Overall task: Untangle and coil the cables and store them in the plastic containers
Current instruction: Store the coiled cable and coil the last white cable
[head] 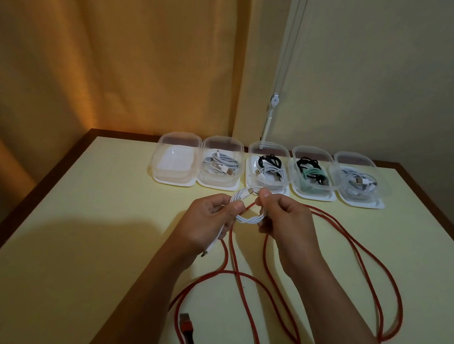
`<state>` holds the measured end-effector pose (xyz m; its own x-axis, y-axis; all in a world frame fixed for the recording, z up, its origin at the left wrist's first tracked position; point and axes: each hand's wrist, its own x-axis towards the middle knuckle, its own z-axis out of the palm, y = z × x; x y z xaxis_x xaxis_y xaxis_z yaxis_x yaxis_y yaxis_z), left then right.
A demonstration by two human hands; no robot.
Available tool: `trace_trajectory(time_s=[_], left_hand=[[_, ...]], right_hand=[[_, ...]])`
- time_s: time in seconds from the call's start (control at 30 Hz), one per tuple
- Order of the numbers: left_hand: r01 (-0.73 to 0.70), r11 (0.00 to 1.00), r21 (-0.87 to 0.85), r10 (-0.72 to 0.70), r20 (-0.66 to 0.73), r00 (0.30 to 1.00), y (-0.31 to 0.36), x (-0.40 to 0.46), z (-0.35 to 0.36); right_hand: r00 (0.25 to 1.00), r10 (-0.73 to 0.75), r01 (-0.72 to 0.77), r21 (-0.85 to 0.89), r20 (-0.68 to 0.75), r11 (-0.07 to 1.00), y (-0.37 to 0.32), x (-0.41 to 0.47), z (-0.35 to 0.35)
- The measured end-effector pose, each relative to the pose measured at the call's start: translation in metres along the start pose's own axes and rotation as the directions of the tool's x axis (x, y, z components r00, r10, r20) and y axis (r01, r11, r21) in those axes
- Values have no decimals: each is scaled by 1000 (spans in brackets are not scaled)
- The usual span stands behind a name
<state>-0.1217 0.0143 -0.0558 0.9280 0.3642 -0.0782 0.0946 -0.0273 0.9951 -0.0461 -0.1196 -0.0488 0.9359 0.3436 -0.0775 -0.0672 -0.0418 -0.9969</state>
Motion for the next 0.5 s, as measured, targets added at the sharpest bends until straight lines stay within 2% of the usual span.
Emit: trace_trajectory(time_s=[0.2, 0.37, 0.5], left_hand=[[12, 1000, -14, -11, 39, 999, -6, -1, -11], [85, 988, -127, -48, 267, 962, -3, -6, -24], [73, 986, -152, -25, 294, 955, 1, -8, -19]], right_hand=[[1000, -3, 2, -57, -23, 998, 6, 6, -3], [997, -11, 6, -68, -72, 998, 9, 7, -7], [997, -19, 14, -72, -71, 997, 7, 7, -7]])
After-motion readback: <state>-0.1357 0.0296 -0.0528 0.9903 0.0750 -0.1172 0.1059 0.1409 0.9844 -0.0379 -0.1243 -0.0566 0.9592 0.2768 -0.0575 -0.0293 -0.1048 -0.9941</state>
